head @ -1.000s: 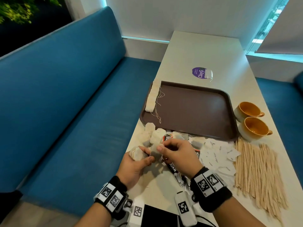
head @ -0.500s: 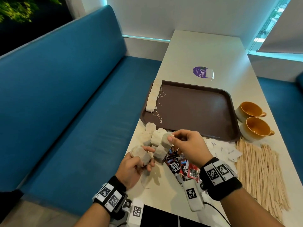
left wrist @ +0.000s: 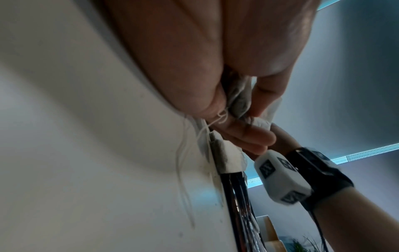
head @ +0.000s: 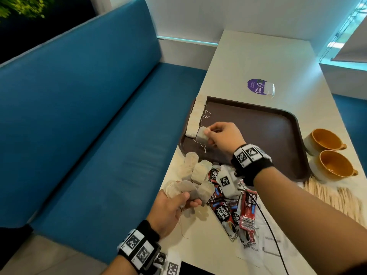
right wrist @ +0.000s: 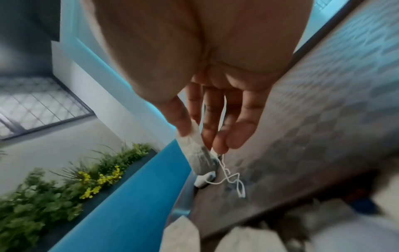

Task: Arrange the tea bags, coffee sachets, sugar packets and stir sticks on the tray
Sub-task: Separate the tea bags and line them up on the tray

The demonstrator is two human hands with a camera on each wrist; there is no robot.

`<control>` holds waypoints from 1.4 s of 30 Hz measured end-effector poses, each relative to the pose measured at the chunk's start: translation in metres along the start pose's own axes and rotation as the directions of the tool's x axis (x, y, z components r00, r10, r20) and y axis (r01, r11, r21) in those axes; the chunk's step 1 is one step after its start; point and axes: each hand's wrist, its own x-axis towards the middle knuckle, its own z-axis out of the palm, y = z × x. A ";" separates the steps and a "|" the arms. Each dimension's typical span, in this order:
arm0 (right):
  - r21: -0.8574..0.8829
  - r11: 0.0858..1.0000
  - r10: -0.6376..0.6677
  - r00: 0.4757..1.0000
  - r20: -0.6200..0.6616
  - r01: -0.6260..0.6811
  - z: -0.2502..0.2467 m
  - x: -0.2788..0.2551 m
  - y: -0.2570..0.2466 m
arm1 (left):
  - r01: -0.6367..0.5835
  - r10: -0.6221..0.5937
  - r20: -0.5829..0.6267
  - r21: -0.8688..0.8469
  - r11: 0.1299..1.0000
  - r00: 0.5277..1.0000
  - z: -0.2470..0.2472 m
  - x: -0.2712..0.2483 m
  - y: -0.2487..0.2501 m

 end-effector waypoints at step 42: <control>-0.171 0.976 -0.102 0.978 0.182 0.134 0.009 0.002 -0.031 | -0.058 0.058 0.001 0.030 0.998 0.998 -0.001 0.000 -0.001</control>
